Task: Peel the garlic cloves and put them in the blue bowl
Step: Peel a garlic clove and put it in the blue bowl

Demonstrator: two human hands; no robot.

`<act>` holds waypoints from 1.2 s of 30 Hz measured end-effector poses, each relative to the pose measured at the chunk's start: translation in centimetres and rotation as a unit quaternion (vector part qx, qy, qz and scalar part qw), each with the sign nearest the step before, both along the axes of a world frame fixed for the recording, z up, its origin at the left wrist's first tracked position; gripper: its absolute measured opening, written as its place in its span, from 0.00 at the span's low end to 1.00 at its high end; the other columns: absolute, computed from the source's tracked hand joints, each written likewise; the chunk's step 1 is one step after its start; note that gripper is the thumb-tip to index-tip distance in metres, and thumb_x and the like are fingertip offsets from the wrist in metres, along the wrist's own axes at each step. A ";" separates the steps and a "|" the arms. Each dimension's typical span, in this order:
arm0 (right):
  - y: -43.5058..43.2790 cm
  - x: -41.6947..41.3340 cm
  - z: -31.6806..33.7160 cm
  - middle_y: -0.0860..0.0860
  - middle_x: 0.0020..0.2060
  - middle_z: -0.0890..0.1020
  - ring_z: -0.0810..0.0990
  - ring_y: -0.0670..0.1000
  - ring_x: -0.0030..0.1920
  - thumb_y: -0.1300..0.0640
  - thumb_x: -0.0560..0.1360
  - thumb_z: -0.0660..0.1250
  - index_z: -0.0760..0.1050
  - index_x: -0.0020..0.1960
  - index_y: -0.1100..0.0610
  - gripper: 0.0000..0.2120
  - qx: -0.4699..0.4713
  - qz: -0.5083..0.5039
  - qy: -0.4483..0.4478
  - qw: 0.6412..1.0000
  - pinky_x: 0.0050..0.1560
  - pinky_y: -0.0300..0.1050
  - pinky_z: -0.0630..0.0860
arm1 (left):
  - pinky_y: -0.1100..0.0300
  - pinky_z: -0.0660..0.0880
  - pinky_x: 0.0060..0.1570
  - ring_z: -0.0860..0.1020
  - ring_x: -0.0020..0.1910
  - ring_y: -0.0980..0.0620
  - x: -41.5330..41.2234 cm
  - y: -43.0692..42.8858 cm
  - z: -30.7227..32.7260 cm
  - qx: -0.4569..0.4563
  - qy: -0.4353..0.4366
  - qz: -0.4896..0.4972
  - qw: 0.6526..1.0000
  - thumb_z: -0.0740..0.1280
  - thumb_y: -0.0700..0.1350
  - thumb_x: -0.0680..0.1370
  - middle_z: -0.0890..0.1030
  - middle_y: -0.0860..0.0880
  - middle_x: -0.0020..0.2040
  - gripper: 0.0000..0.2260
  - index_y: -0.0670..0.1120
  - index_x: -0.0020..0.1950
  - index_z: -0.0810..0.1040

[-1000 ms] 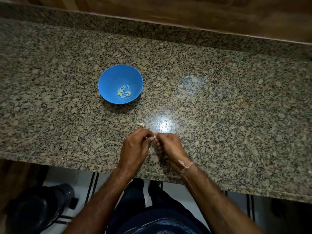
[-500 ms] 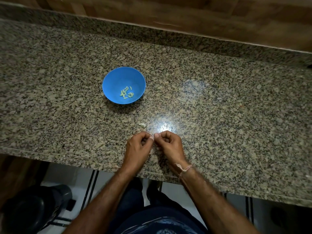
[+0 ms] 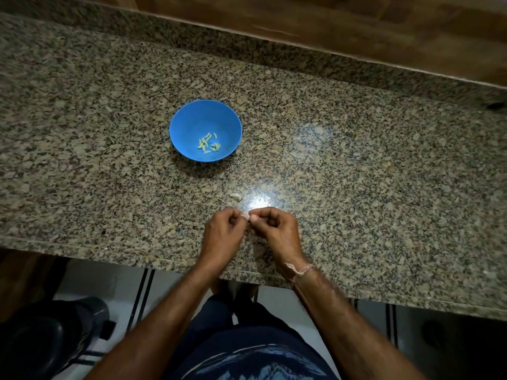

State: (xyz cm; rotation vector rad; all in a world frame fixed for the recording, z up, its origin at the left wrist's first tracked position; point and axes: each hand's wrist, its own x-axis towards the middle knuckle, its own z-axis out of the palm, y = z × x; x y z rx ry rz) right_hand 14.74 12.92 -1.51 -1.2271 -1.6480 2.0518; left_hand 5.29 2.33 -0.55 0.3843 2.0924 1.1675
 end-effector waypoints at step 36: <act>-0.2 0.4 -1.3 0.52 0.48 0.87 0.86 0.50 0.49 0.61 0.77 0.75 0.84 0.53 0.61 0.06 0.124 -0.001 -0.019 0.992 0.52 0.42 0.83 | 0.53 0.84 0.47 0.84 0.43 0.53 -0.4 0.1 -1.3 0.036 -0.004 0.069 0.997 0.74 0.48 0.79 0.85 0.52 0.41 0.03 0.49 0.47 0.85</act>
